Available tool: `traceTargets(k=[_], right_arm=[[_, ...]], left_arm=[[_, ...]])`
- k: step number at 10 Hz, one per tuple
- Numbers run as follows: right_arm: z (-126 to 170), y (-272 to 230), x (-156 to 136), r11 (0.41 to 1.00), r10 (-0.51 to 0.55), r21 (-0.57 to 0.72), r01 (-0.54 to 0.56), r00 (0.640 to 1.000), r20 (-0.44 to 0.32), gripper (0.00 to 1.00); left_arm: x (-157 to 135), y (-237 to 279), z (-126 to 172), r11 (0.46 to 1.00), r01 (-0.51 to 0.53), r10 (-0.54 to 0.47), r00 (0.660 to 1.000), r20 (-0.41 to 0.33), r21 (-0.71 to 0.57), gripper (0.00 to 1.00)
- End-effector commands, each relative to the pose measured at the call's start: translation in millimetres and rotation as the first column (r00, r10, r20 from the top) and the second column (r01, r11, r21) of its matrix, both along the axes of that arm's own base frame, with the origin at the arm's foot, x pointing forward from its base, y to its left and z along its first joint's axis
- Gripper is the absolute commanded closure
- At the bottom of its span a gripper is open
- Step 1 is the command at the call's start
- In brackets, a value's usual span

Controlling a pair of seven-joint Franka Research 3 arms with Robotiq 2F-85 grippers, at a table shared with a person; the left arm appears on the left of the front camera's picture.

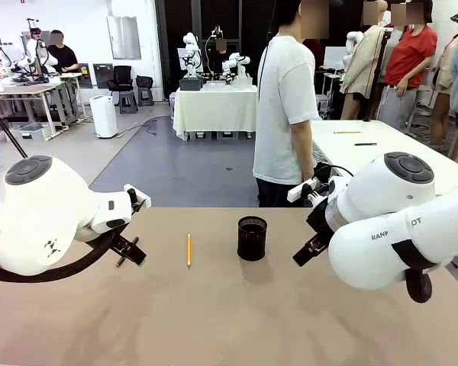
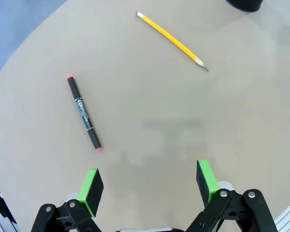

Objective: Place the pens into the pen holder.
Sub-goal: Pick up a writing instrument from the table and place it into the Pen holder.

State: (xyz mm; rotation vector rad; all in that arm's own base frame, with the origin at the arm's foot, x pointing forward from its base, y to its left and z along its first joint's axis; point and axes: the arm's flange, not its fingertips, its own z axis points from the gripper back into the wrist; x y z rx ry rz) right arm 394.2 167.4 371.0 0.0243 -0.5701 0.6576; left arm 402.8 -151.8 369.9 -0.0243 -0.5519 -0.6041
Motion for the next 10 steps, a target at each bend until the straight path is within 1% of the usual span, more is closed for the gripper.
traceTargets(k=[1, 10], right_arm=[[0.0, -0.1, 0.0, 1.0, 0.0, 0.001, 0.0, 1.0, 0.0, 0.0], [0.0, 0.0, 0.0, 1.0, 0.0, 0.0, 0.0, 1.0, 0.0, 0.0]], left_arm=[[0.0, 0.1, 0.2, 1.0, 0.0, 0.0, 1.0, 0.0, 0.0, 0.0], [0.0, 0.0, 0.0, 1.0, 0.0, 0.0, 1.0, 0.0, 0.0, 0.0]])
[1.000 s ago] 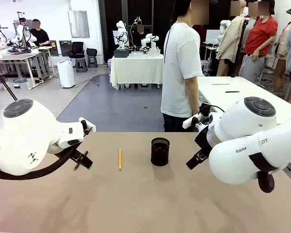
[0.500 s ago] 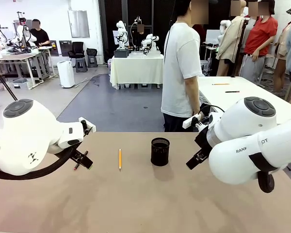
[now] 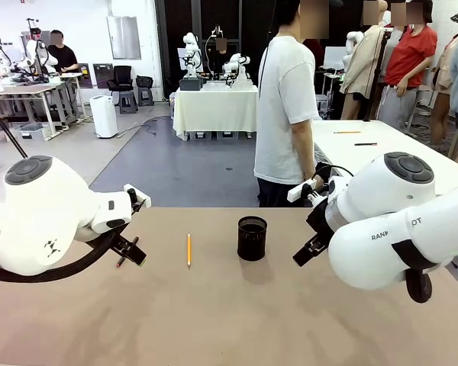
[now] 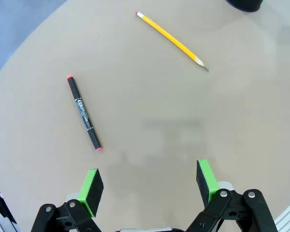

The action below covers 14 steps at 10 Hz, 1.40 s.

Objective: Place the pens into the pen holder.
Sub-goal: Pick up a writing instrument from the table and place it into the Pen holder.

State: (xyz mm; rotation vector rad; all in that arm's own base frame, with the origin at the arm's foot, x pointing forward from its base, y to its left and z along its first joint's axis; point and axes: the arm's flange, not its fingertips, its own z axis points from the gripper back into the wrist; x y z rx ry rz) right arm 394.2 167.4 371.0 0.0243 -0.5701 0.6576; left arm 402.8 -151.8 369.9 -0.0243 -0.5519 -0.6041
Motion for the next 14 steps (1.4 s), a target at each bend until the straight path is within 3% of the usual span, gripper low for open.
traceTargets(k=[1, 5, 7, 8, 10, 14], right_arm=[[2, 2, 1, 0.998, 0.048, 0.051, -0.045, 0.997, -0.055, 0.0], [18, -3, -2, 0.97, 0.149, 0.213, -0.115, 0.978, -0.149, 0.0], [44, -13, 2, 0.954, 0.199, 0.257, -0.154, 0.967, -0.158, 0.0], [58, -22, 7, 0.946, 0.239, 0.267, -0.183, 0.951, -0.195, 0.0], [84, -44, 16, 0.925, 0.268, 0.314, -0.213, 0.952, -0.144, 0.0], [115, -81, 33, 0.917, 0.251, 0.333, -0.222, 0.967, -0.044, 0.0]], left_arm=[[1, -2, 8, 0.998, 0.027, -0.028, 1.0, -0.005, -0.057, 0.0], [-8, 9, 36, 0.966, 0.207, -0.223, 0.971, -0.093, -0.155, 0.0], [-14, 25, 53, 0.91, 0.336, -0.372, 0.921, -0.12, -0.242, 0.0], [-13, 34, 61, 0.901, 0.347, -0.383, 0.917, -0.106, -0.261, 0.0], [-9, 60, 73, 0.871, 0.395, -0.418, 0.908, -0.02, -0.291, 0.0], [-8, 84, 90, 0.886, 0.37, -0.356, 0.929, 0.1, -0.28, 0.0]])
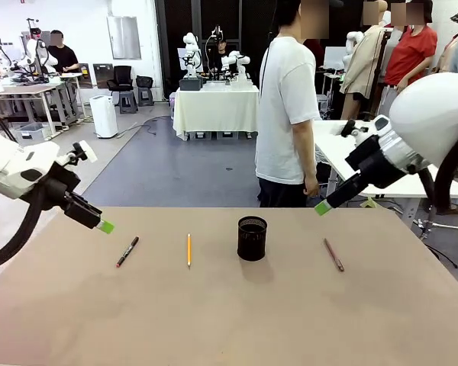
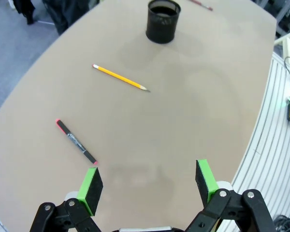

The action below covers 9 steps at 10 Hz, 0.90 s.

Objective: Place the pens into the pen holder.
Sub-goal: Pick up a writing instrument from the table and place it into the Pen holder.

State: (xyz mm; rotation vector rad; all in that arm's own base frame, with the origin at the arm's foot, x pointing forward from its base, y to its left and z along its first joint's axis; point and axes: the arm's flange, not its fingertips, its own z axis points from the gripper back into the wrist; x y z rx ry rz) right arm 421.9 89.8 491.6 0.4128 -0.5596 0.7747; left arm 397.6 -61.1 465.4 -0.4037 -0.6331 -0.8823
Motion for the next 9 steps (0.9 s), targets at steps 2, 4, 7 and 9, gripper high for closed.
traceTargets(k=[2, 4, 7, 9], right_arm=[[0, 0, 0, 1.0, 0.0, 0.0, 0.0, 1.0, 0.0, 0.0], [0, 0, 0, 1.0, 0.0, 0.0, 0.0, 1.0, 0.0, 0.0], [21, -7, 13, 0.995, 0.074, 0.062, -0.081, 0.992, 0.098, 0.0], [48, -13, 30, 0.982, 0.169, 0.063, -0.178, 0.978, 0.124, 0.0]], left_arm=[[0, 0, 0, 1.0, 0.0, 0.0, 1.0, 0.0, 0.0, 0.0], [0, 0, 0, 1.0, 0.0, 0.0, 1.0, 0.0, 0.0, 0.0], [5, 5, 26, 1.0, 0.008, -0.008, 0.999, 0.045, -0.002, 0.0], [6, 25, 49, 1.0, 0.014, -0.013, 0.997, 0.082, -0.02, 0.0]])
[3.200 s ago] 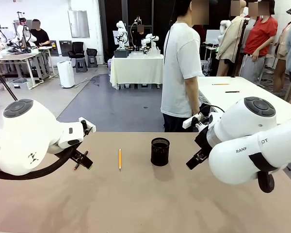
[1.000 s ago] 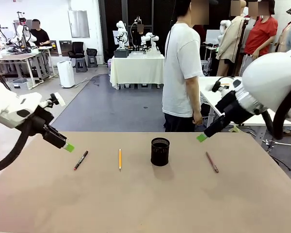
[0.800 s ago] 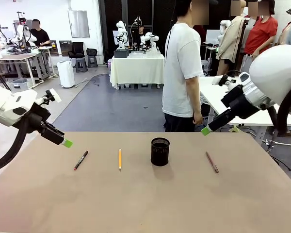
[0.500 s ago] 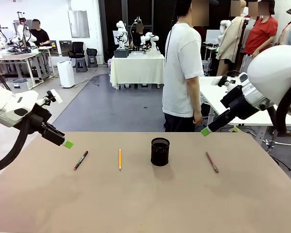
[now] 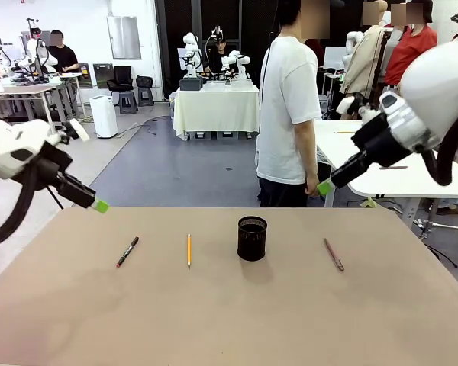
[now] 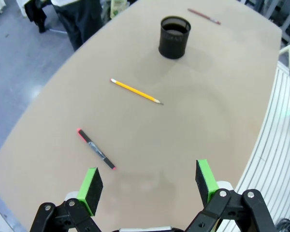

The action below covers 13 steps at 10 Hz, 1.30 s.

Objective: Place the pens into the pen holder.
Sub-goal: Pick up a writing instrument from the table and place it into the Pen holder.

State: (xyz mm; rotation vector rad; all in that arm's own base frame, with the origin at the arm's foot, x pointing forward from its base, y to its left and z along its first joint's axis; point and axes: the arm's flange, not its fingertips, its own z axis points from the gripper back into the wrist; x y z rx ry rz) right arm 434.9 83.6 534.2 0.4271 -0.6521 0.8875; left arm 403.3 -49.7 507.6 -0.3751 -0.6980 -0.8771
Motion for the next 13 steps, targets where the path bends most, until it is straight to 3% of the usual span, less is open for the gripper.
traceTargets(k=[1, 3, 6, 13], right_arm=[[22, -11, 23, 0.994, 0.094, 0.043, -0.096, 0.995, 0.039, 0.0], [47, -20, 32, 0.995, 0.091, 0.041, -0.093, 0.995, 0.049, 0.0], [81, -34, 31, 0.996, 0.086, 0.028, -0.09, 0.988, 0.125, 0.0], [110, -85, 16, 0.997, 0.047, 0.048, -0.057, 0.981, 0.187, 0.0]], left_arm=[[-1, 20, 19, 0.998, 0.052, -0.052, 0.998, 0.042, -0.016, 0.0], [-3, 32, 43, 0.999, 0.049, -0.05, 0.99, 0.133, 0.009, 0.0], [-2, 41, 71, 0.999, 0.034, -0.034, 0.978, 0.204, 0.005, 0.0], [21, 52, 97, 0.999, 0.043, -0.039, 0.964, 0.262, -0.013, 0.0]])
